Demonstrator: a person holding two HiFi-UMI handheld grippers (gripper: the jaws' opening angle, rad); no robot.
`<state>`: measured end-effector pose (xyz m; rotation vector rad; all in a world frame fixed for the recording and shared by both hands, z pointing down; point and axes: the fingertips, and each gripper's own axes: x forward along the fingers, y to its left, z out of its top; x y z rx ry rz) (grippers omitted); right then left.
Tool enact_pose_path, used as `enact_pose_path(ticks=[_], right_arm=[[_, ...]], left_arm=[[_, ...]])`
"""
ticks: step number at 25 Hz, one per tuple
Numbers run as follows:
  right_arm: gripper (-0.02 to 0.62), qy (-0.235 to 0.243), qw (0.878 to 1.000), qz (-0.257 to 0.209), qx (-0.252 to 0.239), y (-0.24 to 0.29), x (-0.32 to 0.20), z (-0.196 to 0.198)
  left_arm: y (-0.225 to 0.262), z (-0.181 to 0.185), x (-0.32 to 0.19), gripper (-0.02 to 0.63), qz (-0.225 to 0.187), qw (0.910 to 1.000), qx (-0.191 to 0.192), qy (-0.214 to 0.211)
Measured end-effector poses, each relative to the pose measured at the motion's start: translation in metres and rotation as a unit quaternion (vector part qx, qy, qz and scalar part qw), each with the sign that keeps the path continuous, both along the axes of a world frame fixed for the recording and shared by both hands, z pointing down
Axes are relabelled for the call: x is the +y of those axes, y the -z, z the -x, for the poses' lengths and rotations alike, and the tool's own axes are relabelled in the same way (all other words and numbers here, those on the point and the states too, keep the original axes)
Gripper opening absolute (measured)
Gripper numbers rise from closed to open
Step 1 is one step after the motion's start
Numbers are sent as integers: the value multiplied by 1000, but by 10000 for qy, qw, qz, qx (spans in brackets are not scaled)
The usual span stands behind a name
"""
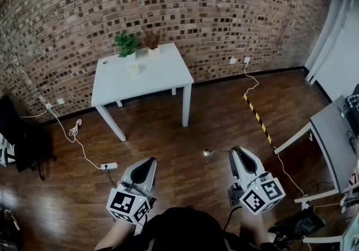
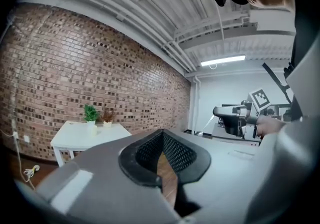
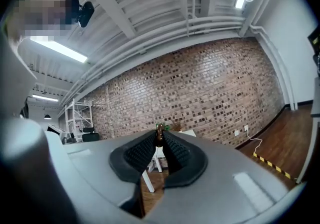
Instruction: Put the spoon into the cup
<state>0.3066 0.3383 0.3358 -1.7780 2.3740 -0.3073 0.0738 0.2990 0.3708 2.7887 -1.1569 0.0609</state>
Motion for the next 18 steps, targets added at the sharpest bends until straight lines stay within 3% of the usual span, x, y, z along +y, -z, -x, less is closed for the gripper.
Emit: enact_pose_path(ticks=[6,9,14,18], right_arm=[[48,544,9985,-91,-63,3,-42,-4],[48,850,9961,-200,127,8,-59,2],[48,1044,9944,-164,-13,7,-97,30],[48,1027,9947,-75,-52,4,-130,43]], left_arm=[[-1,-16,-26,-6,86,9993,-83,342],[1,-19,-38,-6,136,9991,-43,408],[0,10,-70,-6,240,9978,28,619],[-6,21,-96,-6,319,9980,80,531]])
